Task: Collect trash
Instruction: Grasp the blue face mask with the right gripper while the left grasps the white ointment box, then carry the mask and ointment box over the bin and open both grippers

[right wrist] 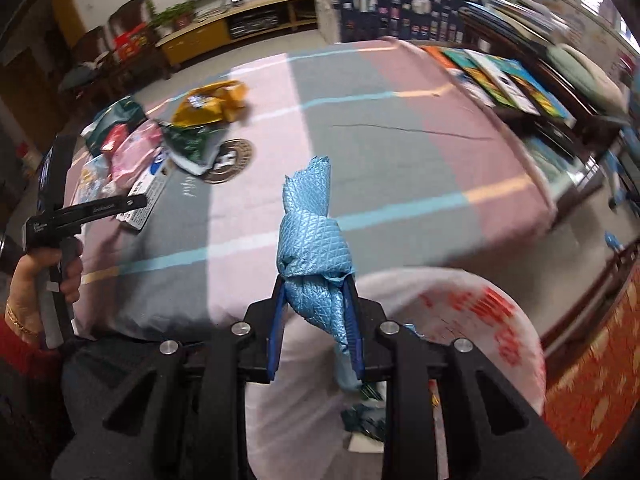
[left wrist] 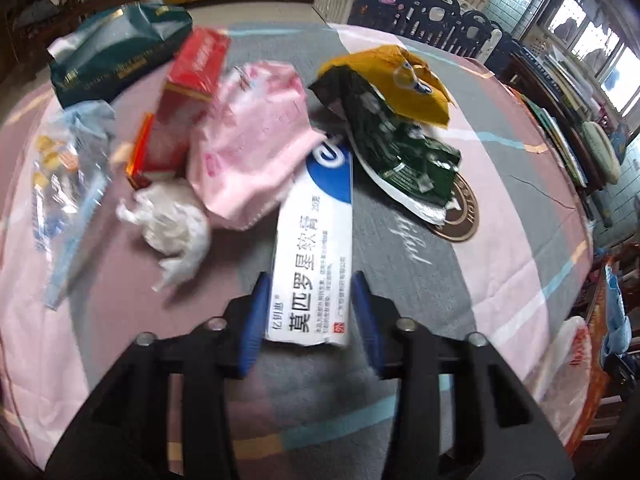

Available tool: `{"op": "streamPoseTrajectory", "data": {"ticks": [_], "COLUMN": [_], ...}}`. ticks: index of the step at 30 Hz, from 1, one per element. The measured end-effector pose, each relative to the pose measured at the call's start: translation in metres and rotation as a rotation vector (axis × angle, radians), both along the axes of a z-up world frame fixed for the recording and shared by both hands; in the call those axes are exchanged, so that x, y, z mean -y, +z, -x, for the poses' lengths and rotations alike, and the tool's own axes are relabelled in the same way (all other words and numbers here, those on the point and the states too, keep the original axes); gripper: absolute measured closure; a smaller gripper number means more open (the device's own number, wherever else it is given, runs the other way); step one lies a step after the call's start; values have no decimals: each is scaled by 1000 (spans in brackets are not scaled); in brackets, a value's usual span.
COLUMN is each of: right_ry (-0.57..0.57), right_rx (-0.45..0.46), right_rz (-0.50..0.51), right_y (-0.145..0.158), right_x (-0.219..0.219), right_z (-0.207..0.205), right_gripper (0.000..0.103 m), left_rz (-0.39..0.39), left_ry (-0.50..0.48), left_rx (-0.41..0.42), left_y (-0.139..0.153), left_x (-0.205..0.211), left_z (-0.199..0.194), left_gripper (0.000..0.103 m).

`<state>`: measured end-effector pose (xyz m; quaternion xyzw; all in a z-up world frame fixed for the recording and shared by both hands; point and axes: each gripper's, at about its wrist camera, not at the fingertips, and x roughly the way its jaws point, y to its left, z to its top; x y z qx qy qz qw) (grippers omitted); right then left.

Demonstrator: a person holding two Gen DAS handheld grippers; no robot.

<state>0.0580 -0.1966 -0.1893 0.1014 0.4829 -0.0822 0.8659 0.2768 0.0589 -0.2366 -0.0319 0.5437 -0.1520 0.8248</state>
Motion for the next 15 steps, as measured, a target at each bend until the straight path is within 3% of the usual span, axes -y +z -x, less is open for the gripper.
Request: {"op": "streamPoseTrajectory", "data": {"ticks": [4,9,15], "right_ry": [-92,-111,-97], "right_rx": [47,14,28], "right_rz": [-24,-62,-61], "right_y": [5,-11,-9], "right_x": [16,18,14], "right_z": [33,43,53], "right_gripper": [76,76,76], "left_rz": [1,15,159], "left_ry": [-53,-47,77], "left_rx": [33,50,117], "left_y": [1,19,50], "left_x": [6,7,-3], "left_z": [23,53,136], "left_gripper": [63,63,63]}}
